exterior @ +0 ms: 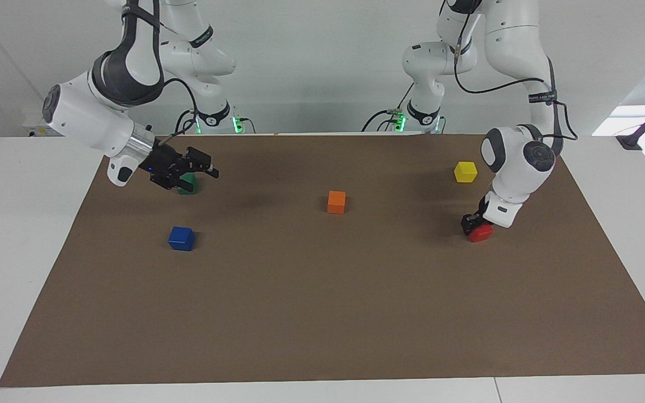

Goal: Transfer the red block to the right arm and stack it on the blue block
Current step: 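Reach the left gripper down and grasp the red cube, then lift the red cube with the left gripper while the right gripper approaches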

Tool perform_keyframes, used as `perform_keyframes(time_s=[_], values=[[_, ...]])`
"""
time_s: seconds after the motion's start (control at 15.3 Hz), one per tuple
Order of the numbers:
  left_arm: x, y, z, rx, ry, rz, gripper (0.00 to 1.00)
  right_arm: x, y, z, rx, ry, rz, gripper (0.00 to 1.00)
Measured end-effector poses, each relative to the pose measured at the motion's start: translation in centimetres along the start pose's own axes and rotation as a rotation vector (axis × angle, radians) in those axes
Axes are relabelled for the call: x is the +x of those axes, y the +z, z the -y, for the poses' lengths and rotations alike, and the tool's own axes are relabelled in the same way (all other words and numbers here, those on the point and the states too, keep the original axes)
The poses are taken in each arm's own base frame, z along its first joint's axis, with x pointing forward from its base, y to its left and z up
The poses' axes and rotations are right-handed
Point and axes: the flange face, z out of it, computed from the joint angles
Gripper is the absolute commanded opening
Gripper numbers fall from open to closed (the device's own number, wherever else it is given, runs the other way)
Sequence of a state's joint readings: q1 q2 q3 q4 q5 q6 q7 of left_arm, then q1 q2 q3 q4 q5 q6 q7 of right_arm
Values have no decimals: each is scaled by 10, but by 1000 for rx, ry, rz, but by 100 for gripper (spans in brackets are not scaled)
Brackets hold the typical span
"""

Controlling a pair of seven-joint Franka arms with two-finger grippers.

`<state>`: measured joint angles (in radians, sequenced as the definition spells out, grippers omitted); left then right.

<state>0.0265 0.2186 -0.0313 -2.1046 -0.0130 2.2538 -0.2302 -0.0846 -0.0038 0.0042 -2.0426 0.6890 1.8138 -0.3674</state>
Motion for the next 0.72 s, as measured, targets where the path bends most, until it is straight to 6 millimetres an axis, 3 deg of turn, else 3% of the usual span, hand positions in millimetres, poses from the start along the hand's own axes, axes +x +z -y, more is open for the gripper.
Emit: perform_keyframes(time_s=[0.2, 0.39, 0.52, 0.72], values=[[9, -51, -2, 0, -112, 92, 0, 12, 23, -4, 154, -21, -47, 100], [0, -137, -17, -73, -266, 164, 0, 21, 58, -4, 271, -19, -86, 100], [-25, -198, -36, -158, -356, 186, 0, 24, 88, -1, 385, -47, -118, 100], [-86, -275, -93, -237, -506, 223, 0, 29, 138, -11, 506, -68, -150, 100]])
